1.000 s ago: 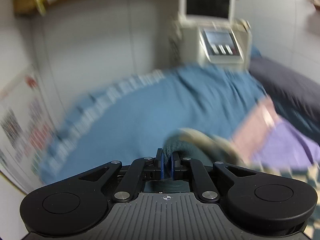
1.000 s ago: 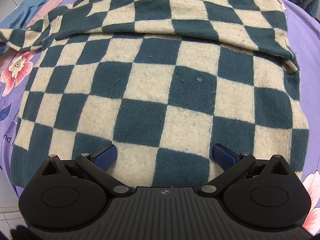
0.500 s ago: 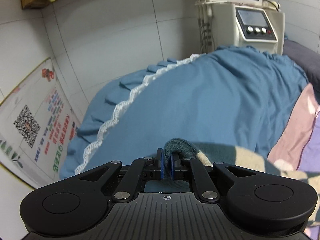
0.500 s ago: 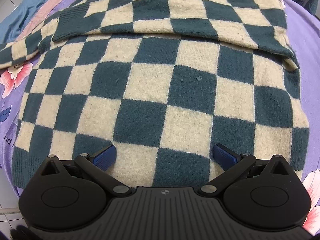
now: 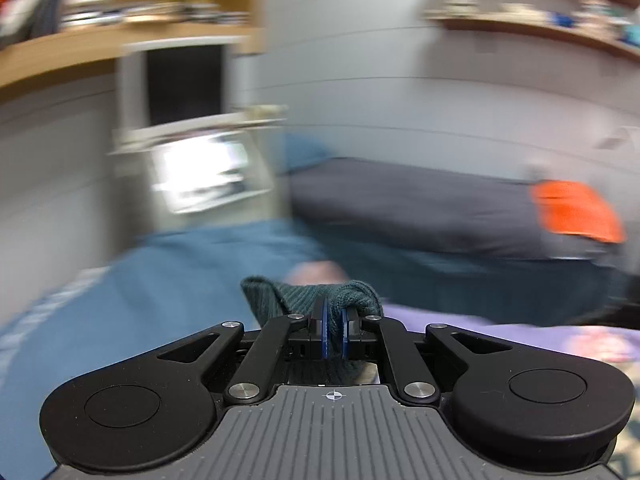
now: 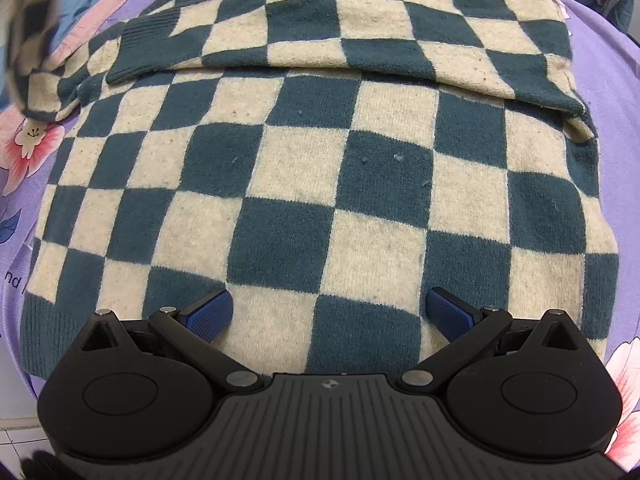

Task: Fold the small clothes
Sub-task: 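Grasp a sweater sleeve with the left gripper and lift it up, then lay the sleeve across the sweater body and open the left gripper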

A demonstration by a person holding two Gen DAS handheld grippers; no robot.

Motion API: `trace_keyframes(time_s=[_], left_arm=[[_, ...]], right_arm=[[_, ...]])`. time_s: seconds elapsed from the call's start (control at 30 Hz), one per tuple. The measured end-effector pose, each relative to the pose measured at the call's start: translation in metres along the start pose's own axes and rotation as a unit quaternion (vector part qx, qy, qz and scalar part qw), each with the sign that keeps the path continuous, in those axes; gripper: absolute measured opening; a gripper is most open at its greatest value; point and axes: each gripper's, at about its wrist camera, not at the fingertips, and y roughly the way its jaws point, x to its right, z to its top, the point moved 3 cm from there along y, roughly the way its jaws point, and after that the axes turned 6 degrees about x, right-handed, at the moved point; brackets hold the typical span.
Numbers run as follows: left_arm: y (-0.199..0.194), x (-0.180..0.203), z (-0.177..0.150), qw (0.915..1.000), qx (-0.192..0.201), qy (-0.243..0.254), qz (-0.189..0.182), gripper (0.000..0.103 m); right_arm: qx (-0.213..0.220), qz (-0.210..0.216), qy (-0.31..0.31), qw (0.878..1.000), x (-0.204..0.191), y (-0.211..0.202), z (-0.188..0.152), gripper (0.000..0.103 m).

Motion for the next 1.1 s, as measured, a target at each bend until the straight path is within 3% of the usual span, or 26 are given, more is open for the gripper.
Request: trace_keyframes(time_s=[0.13, 0.23, 0.3, 0.33, 0.37, 0.43, 0.53, 0.67, 0.73, 0.83, 1.0, 1.1], left_arm=[[0.019, 0.114, -0.026, 0.9915, -0.022, 0.011, -0.128, 0.048], [0.041, 0.171, -0.065, 0.9821, -0.086, 0.016, -0.167, 0.050], [0.057, 0.192, -0.093, 0.9722, -0.147, 0.029, -0.180, 0.065], [0.061, 0.196, -0.106, 0.9687, -0.173, 0.035, -0.175, 0.086], [0.064, 0.194, -0.118, 0.9662, -0.195, 0.037, -0.165, 0.103], [0.062, 0.179, -0.132, 0.9670, -0.212, 0.035, -0.137, 0.103], [0.046, 0.137, -0.138, 0.9727, -0.201, 0.019, -0.115, 0.103], [0.029, 0.069, -0.143, 0.9765, -0.213, 0.001, -0.033, 0.103], [0.017, 0.035, -0.153, 0.9747, -0.223, -0.015, 0.005, 0.103], [-0.003, -0.004, -0.169, 0.9684, -0.243, -0.040, 0.039, 0.103], [-0.038, -0.035, -0.194, 0.9583, -0.267, -0.077, 0.065, 0.103], [-0.051, -0.036, -0.207, 0.9545, -0.277, -0.089, 0.064, 0.103]], right_arm=[[0.003, 0.005, -0.003, 1.000, 0.001, -0.001, -0.002, 0.103], [0.005, 0.008, -0.008, 1.000, 0.000, -0.002, -0.003, 0.103], [0.004, 0.008, -0.014, 1.000, -0.001, -0.002, -0.003, 0.103], [0.004, 0.009, -0.014, 1.000, -0.001, -0.003, -0.003, 0.103], [0.004, 0.009, -0.013, 1.000, -0.001, -0.003, -0.003, 0.103], [0.007, 0.010, -0.010, 1.000, -0.001, -0.003, -0.004, 0.103], [0.006, 0.012, -0.015, 1.000, -0.001, -0.003, -0.003, 0.103], [0.012, 0.022, -0.006, 1.000, 0.003, -0.008, 0.006, 0.100], [0.037, 0.027, 0.010, 0.999, 0.011, -0.017, 0.022, 0.087], [0.097, 0.022, 0.017, 0.995, 0.025, -0.032, 0.059, 0.087], [0.180, -0.055, -0.076, 0.979, 0.046, -0.042, 0.117, 0.088], [0.179, -0.058, -0.148, 0.971, 0.049, -0.033, 0.126, 0.084]])
